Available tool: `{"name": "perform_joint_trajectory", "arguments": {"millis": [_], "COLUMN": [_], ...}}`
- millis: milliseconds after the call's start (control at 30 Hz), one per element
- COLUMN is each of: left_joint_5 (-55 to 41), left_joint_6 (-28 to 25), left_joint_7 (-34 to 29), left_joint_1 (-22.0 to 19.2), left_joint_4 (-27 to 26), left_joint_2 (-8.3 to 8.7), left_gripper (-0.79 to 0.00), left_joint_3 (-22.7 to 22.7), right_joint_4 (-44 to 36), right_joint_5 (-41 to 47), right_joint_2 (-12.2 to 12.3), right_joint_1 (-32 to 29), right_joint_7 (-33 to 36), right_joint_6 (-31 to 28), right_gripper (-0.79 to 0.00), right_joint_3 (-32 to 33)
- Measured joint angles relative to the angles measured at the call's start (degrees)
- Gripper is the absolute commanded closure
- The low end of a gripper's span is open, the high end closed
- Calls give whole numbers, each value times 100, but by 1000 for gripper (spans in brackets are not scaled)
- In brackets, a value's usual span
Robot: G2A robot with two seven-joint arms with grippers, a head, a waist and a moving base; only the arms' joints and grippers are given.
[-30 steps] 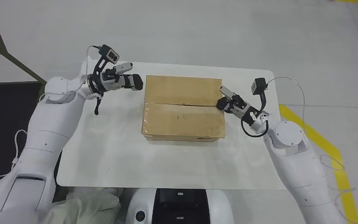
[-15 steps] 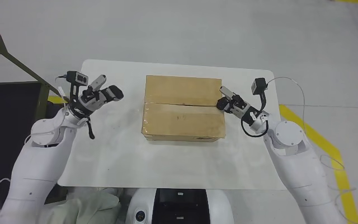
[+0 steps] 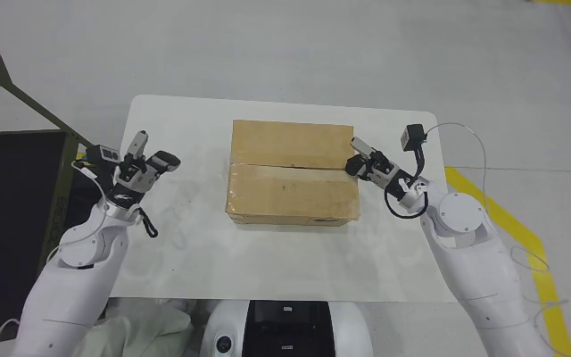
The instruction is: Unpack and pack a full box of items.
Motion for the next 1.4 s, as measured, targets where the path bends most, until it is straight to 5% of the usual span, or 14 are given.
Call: {"name": "perform_joint_trajectory", "arguments": {"millis": [1067,1400], "left_joint_5": [144,428], "left_joint_6": [161,290], "left_joint_7": [175,1362], "left_joint_1": [35,834], "left_joint_4": [-115,-888], "left_joint_2": [-26,-164], "left_gripper": [-785,-785], "left_joint_3": [16,-154], "right_joint_4": [0,0], "right_joint_5": [0,0], "right_joint_2": [0,0], "right_joint_1": [0,0], "right_joint_7": [0,0], "right_joint_6": [0,0], "right_gripper": [-785,-785], "right_joint_3": [0,0]}}
